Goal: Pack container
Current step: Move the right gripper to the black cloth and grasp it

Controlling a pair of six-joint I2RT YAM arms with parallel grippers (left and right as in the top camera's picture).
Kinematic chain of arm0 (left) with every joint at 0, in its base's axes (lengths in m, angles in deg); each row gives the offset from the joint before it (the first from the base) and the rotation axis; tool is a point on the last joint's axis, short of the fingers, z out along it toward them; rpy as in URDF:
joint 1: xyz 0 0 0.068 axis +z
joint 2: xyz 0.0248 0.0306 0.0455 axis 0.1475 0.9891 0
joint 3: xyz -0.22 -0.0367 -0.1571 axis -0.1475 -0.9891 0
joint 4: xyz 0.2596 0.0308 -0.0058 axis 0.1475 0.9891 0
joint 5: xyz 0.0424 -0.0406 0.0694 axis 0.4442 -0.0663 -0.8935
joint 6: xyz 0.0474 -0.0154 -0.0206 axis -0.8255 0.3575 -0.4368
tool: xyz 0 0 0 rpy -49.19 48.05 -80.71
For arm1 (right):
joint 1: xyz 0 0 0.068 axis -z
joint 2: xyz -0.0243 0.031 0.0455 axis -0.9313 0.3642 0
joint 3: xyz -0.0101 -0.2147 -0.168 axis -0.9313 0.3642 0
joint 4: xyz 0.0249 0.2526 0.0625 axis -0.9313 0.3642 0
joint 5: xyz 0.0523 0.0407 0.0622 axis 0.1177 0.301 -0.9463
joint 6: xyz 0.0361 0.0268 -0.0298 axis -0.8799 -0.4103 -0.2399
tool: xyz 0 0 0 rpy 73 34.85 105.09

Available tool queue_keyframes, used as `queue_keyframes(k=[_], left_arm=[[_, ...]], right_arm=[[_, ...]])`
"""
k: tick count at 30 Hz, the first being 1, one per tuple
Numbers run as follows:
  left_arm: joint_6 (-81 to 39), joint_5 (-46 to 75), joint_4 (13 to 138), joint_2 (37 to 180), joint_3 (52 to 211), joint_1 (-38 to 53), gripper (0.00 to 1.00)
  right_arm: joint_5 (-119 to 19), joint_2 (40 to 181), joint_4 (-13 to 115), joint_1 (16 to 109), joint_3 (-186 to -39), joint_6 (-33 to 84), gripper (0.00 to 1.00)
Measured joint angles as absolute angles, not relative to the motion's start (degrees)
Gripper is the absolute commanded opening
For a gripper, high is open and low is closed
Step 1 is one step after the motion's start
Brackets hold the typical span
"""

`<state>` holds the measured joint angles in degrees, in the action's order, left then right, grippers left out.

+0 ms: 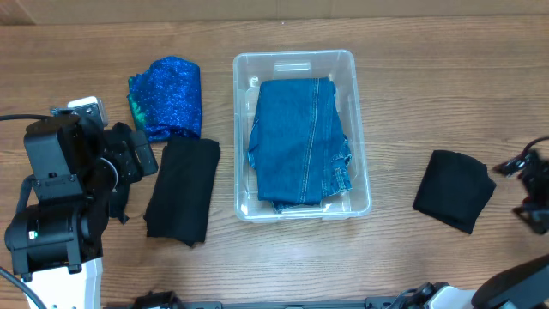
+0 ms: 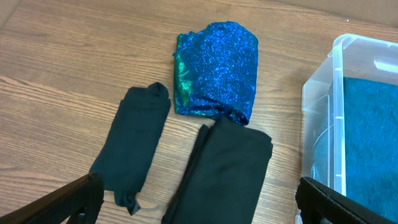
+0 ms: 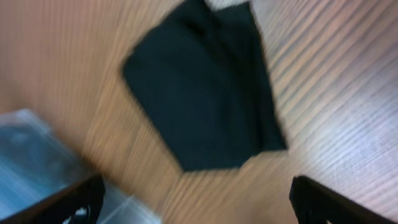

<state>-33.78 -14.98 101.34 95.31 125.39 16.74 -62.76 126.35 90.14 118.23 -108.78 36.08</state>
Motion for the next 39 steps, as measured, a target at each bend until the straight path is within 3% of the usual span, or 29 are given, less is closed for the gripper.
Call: queue_keyframes(k=[8, 39], left_arm=[[-33.78, -14.96, 101.45, 95.31, 125.39, 16.74, 1.00], [-33.78, -14.98, 101.82, 95.31, 125.39, 16.74, 1.00]], right_arm=[[-62.89, 126.42, 72.83, 118.86, -95.49, 36.60, 1.00], [-66.78, 124.76, 44.50, 118.93, -75.97, 32.98, 0.97]])
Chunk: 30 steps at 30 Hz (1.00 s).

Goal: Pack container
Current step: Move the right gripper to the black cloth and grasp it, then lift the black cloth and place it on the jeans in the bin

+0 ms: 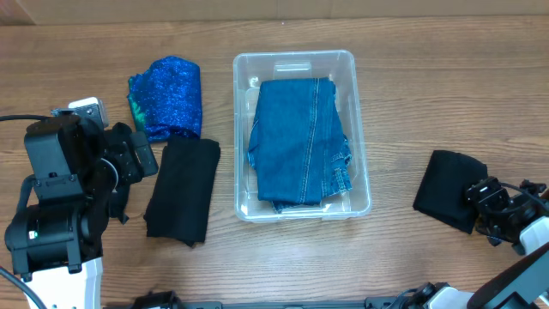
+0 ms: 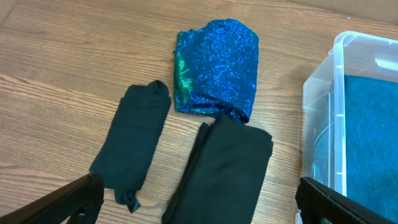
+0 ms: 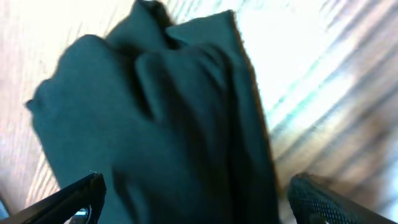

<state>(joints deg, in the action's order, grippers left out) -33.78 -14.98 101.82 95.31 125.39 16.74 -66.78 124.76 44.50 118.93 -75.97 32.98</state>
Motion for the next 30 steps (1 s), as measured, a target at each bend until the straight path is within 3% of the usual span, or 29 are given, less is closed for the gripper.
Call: queue_keyframes(k=[8, 16, 19, 21, 25, 30], left_arm=[[-33.78, -14.96, 101.82, 95.31, 125.39, 16.74, 1.00], [-33.80, -14.98, 101.84, 95.31, 125.39, 16.74, 1.00], [-33.78, -14.96, 101.84, 95.31, 125.39, 16.74, 1.00], [-33.78, -14.98, 101.84, 95.31, 125.39, 16.74, 1.00], [-33.78, -14.98, 101.82, 95.31, 125.39, 16.74, 1.00], [-33.78, -14.96, 101.84, 95.31, 125.39, 16.74, 1.00]], right_arm=[[-69.55, 126.42, 43.89, 119.67, -76.10, 32.87, 0.87], [-75.67, 127.95, 42.95, 119.54, -75.88, 32.98, 0.85], [-77.62, 128.30, 42.77, 119.54, -75.55, 32.91, 0.80], [-78.28, 128.58, 42.88, 119.56, -75.38, 32.87, 0.67], [-79.08, 129.15, 43.34, 119.54, -74.79, 32.84, 0.59], [-78.87, 129.54, 43.19, 119.49, -74.29, 32.45, 0.38]])
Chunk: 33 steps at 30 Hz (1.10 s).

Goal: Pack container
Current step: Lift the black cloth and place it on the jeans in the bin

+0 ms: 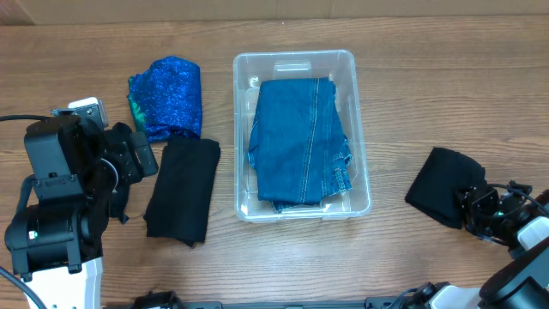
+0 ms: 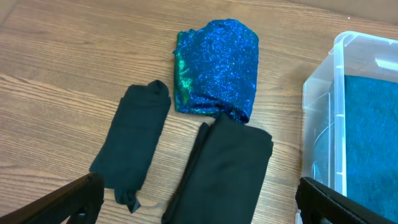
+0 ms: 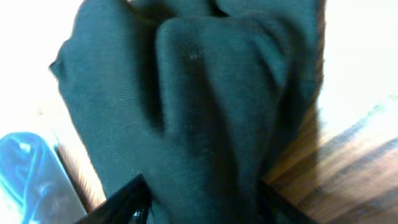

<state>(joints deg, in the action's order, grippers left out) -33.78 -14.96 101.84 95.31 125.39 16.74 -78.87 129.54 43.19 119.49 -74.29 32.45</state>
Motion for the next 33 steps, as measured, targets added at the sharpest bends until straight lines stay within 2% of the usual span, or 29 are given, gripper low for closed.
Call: queue_keyframes(k=[4, 7, 11, 15, 23, 30, 33], left_arm=[[-33.78, -14.98, 101.84, 95.31, 125.39, 16.74, 1.00], [-33.80, -14.98, 101.84, 95.31, 125.39, 16.74, 1.00], [-33.78, -14.96, 101.86, 95.31, 125.39, 16.74, 1.00], [-33.78, -14.96, 102.01, 95.31, 125.39, 16.74, 1.00], [-33.78, -14.96, 101.99, 95.31, 125.39, 16.74, 1.00], [-33.78, -14.98, 101.97, 95.31, 125.39, 16.74, 1.00], [-33.78, -14.96, 101.99, 95.31, 125.39, 16.74, 1.00]], right_arm=[[-78.69, 130.02, 43.19, 119.49, -74.00, 32.23, 0.29], [-78.67, 130.13, 43.01, 119.49, -73.85, 31.77, 0.10], [-80.26, 130.20, 42.29, 119.49, -73.61, 31.03, 0.04], [-81.71, 130.24, 43.17, 119.49, -73.81, 29.17, 0.04], [-83.67, 130.61, 55.80, 117.09, -83.75, 28.39, 0.04], [-85.23, 130.44, 67.78, 107.63, -102.72, 30.24, 0.04], [-85.79, 130.09, 72.26, 100.28, -114.18, 30.72, 0.04]])
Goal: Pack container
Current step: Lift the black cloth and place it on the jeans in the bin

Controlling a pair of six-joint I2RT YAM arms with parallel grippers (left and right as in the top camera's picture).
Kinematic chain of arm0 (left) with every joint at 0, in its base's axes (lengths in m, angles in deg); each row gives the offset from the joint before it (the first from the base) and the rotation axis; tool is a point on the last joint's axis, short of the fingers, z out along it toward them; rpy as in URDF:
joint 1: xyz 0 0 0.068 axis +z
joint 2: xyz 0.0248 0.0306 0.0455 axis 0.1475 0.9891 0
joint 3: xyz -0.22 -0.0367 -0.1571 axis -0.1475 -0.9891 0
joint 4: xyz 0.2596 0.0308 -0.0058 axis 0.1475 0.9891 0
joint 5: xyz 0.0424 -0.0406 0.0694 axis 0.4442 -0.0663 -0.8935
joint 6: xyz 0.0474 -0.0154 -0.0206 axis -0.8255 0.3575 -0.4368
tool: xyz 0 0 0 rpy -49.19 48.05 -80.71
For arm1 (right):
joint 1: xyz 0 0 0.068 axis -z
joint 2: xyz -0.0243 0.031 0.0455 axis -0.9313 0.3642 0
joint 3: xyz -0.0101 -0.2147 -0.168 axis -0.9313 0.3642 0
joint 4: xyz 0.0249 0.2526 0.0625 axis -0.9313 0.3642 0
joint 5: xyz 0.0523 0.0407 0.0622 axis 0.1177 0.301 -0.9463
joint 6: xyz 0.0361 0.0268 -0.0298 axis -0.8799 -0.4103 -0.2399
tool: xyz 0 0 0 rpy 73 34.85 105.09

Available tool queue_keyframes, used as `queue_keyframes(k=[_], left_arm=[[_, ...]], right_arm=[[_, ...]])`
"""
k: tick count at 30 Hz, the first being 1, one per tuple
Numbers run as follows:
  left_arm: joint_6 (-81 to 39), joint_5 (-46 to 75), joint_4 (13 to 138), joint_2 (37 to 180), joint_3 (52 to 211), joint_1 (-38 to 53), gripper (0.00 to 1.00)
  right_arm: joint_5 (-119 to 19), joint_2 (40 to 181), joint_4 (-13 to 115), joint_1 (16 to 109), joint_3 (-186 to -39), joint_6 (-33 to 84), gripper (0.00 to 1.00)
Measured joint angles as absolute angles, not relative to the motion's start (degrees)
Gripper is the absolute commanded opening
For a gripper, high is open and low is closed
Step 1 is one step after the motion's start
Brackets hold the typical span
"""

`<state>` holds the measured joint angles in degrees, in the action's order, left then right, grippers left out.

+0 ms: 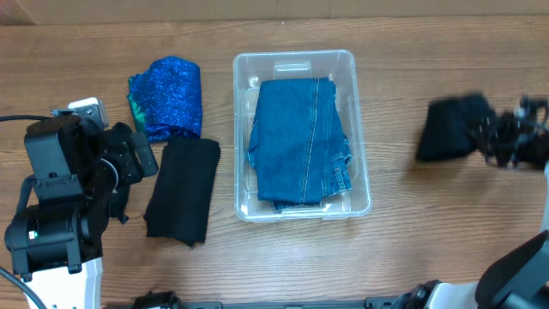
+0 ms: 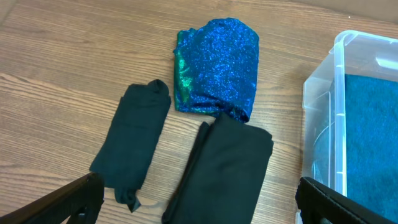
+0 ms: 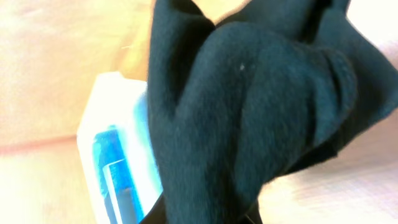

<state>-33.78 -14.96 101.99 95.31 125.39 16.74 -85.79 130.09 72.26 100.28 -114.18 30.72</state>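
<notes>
A clear plastic container [image 1: 296,57] stands mid-table with folded blue jeans [image 1: 300,142] inside. My right gripper [image 1: 504,137] is shut on a black cloth [image 1: 450,129], held blurred in the air right of the container. That cloth [image 3: 249,112] fills the right wrist view and hides the fingers, with the container [image 3: 115,168] behind it. My left gripper [image 2: 199,182] hangs open above the left-hand clothes, touching none. Below it lie a sparkly blue cloth [image 2: 217,65], a long folded black cloth [image 2: 227,168] and a smaller black piece [image 2: 132,140].
The sparkly blue cloth [image 1: 165,96] and the long black cloth [image 1: 182,189] lie left of the container, beside the left arm [image 1: 60,172]. Bare wooden tabletop [image 1: 446,232] lies at the right front. The container's left wall [image 2: 323,124] shows at the right of the left wrist view.
The black cloth was bunched in my right gripper on the table at the front right. Now it is held off the table, farther back. The left arm has not moved.
My right gripper was open at the table's right edge, apart from the flat black cloth. Then it stood at the cloth's right side, then shut on its bunched edge. Now the cloth is off the table in its grip. The left side stayed unchanged.
</notes>
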Motion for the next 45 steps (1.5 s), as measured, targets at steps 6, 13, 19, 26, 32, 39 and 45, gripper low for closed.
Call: queue_keyframes(k=[6, 13, 19, 26, 32, 39, 45], left_arm=[[-33.78, -14.98, 101.99, 95.31, 125.39, 16.74, 1.00], [-33.80, -14.96, 101.97, 95.31, 125.39, 16.74, 1.00], [-33.78, -14.98, 101.99, 95.31, 125.39, 16.74, 1.00], [-33.78, -14.98, 102.01, 95.31, 125.39, 16.74, 1.00], [-33.80, -14.96, 102.01, 95.31, 125.39, 16.74, 1.00], [-33.78, -14.96, 102.01, 95.31, 125.39, 16.74, 1.00], [-33.78, -14.98, 102.04, 95.31, 125.39, 16.74, 1.00]], right_arm=[[-86.60, 129.19, 73.18, 85.27, -130.09, 31.07, 0.04], [-84.55, 128.49, 67.84, 65.88, -133.32, 29.24, 0.04], [-81.31, 133.76, 61.29, 56.35, -133.32, 26.11, 0.04], [-79.67, 145.21, 54.34, 53.14, -133.32, 19.71, 0.04], [-79.13, 149.85, 51.58, 51.63, -133.32, 15.95, 0.04], [-79.15, 152.47, 50.73, 49.11, -133.30, 13.57, 0.04], [-79.11, 154.46, 50.38, 49.07, -133.32, 12.34, 0.04]])
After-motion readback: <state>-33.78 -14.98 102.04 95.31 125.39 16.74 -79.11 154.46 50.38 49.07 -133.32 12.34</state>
